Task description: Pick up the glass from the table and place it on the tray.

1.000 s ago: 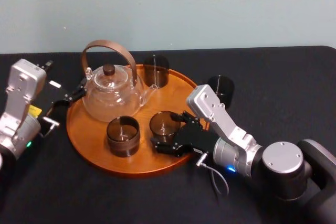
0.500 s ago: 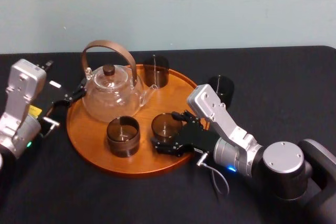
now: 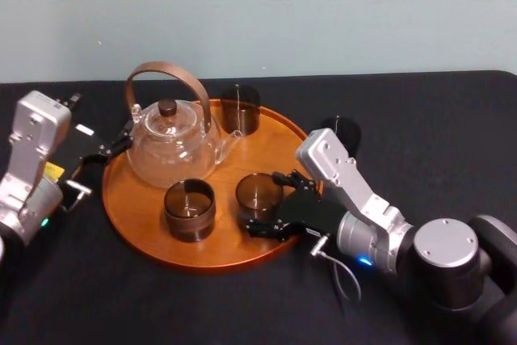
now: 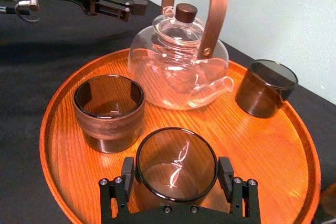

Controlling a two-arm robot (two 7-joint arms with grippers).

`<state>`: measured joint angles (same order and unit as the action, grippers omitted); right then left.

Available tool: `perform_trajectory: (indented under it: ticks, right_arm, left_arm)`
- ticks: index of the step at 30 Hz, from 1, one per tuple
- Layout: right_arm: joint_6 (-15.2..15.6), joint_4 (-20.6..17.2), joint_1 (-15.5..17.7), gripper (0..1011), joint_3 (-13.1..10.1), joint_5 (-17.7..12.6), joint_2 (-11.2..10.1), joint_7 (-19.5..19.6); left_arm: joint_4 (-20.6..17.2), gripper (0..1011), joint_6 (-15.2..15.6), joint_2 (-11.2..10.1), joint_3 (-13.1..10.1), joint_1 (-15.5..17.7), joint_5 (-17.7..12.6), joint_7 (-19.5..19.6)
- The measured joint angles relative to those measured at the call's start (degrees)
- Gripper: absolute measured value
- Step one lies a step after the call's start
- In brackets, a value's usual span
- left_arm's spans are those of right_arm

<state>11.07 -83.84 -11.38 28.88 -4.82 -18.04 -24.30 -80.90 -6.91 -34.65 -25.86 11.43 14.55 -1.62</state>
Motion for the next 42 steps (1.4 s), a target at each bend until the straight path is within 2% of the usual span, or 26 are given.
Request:
perform_trajectory:
  ticks: [8,25,35,42]
  right_arm:
    - [1.15,-2.20,2.10,1002,-1.62,-1.15,-1.76,0.44]
    - [0.67,-5.83,6.16,1003,-3.92,-3.89,-5.19,-0.40]
    - [-0.23,-6.41,7.81,1002,-6.85,-6.80,-6.78,0.13]
    - [-0.88,-5.12,8.07,1002,-9.73,-8.18,-7.49,2.05]
  left_arm:
    - [0.00,1001,0.00,0.00,0.00,0.00,0.00,0.00]
    - [0.00,1001,0.00,0.00,0.00,0.00,0.00,0.00]
    - [0.00,1001,0.00,0.00,0.00,0.00,0.00,0.00]
    - [0.00,1001,0.00,0.00,0.00,0.00,0.00,0.00]
